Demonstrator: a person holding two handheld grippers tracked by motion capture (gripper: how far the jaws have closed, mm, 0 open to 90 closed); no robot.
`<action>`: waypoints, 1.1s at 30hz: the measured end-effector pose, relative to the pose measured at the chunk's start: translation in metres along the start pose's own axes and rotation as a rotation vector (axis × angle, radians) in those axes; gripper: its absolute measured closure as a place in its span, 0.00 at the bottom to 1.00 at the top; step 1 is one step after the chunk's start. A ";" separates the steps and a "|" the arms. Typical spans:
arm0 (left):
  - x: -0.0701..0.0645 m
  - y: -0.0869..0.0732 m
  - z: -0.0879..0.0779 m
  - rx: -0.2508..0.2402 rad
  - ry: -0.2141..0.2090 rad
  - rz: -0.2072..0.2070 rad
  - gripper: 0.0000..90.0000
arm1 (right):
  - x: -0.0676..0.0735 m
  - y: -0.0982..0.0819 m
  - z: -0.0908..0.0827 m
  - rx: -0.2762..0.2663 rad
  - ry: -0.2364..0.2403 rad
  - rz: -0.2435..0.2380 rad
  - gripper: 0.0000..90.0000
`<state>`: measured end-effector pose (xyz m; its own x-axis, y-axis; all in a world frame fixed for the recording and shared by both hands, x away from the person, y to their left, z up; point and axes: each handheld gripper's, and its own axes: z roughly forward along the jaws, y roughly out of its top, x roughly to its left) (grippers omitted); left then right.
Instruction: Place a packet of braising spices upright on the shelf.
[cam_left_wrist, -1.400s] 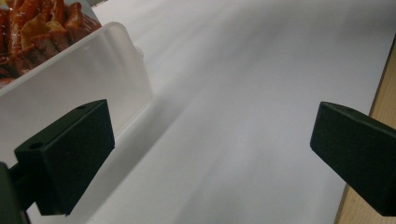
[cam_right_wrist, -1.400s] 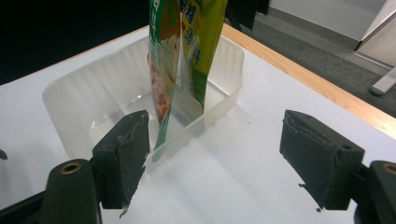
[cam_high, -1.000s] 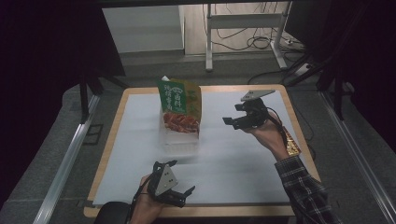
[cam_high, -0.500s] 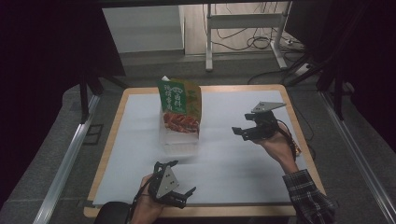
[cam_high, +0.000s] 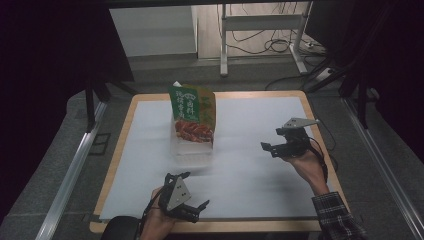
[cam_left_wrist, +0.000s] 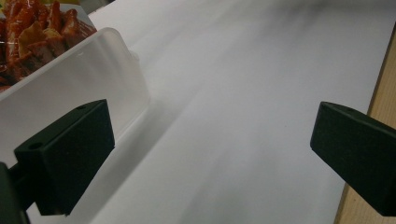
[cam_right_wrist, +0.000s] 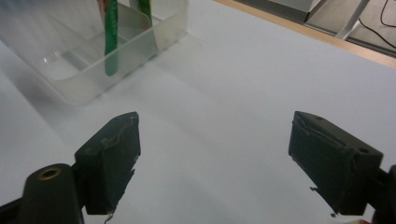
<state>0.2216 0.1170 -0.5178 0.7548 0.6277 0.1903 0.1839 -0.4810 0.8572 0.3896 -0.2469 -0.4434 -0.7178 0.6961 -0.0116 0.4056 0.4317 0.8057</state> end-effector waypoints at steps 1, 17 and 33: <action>0.000 0.000 0.000 0.002 0.001 0.000 0.00 | -0.001 -0.002 0.000 0.004 -0.003 0.000 0.17; 0.001 -0.001 0.002 0.025 -0.001 -0.005 0.00 | -0.021 -0.023 -0.002 0.035 -0.091 0.051 0.11; 0.000 -0.001 0.002 0.023 -0.003 0.003 0.00 | -0.055 -0.043 -0.014 0.059 -0.131 0.125 0.05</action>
<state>0.2226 0.1166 -0.5191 0.7571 0.6247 0.1915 0.1962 -0.4969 0.8454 0.4037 -0.3119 -0.4694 -0.5812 0.8137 0.0066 0.5228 0.3672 0.7693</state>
